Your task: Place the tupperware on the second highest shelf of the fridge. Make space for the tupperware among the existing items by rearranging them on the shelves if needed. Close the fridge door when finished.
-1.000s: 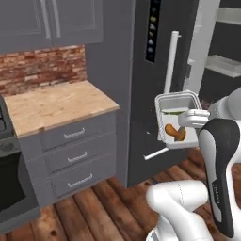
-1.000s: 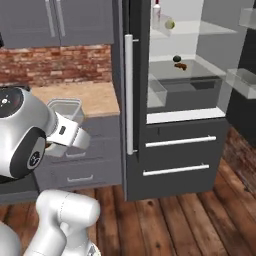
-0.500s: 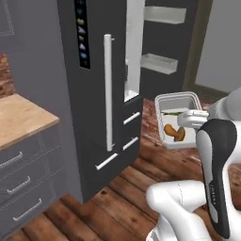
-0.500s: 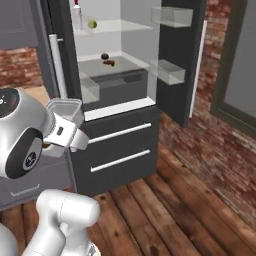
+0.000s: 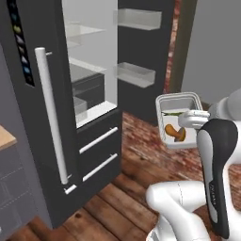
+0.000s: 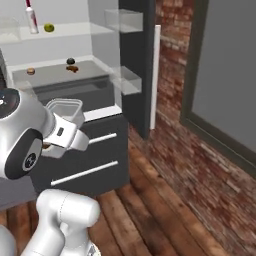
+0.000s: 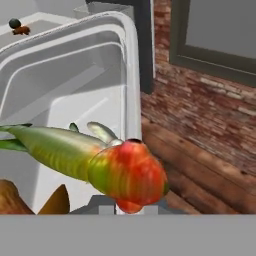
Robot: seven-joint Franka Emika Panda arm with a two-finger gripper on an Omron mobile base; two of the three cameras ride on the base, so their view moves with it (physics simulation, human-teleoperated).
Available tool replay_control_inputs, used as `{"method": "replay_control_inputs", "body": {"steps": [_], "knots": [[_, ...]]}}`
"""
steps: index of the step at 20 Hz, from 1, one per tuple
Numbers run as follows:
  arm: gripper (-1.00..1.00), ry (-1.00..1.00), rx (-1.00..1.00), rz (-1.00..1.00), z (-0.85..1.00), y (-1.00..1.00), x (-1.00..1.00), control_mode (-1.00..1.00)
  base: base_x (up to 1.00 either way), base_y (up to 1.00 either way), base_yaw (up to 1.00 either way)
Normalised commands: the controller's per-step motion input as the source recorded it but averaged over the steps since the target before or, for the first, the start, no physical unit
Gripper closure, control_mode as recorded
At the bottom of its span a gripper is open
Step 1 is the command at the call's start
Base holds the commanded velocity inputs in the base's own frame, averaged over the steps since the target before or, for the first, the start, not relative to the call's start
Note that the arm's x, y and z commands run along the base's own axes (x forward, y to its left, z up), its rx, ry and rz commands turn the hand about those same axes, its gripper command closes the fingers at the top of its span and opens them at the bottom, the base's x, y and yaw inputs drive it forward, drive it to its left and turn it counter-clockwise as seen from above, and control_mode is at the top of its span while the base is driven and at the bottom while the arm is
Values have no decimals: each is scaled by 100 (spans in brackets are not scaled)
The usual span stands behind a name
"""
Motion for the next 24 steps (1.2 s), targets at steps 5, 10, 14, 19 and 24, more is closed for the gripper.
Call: {"method": "replay_control_inputs", "body": {"steps": [5,10,14,19,24], "knots": [[100,0,0,0,0,0,0,100,73,-54,39],[100,0,0,0,0,0,0,100,50,-10,47],[100,0,0,0,0,0,0,100,40,0,47],[100,0,0,0,0,0,0,100,60,-23,40],[100,0,0,0,0,0,0,100,77,-33,35]]}}
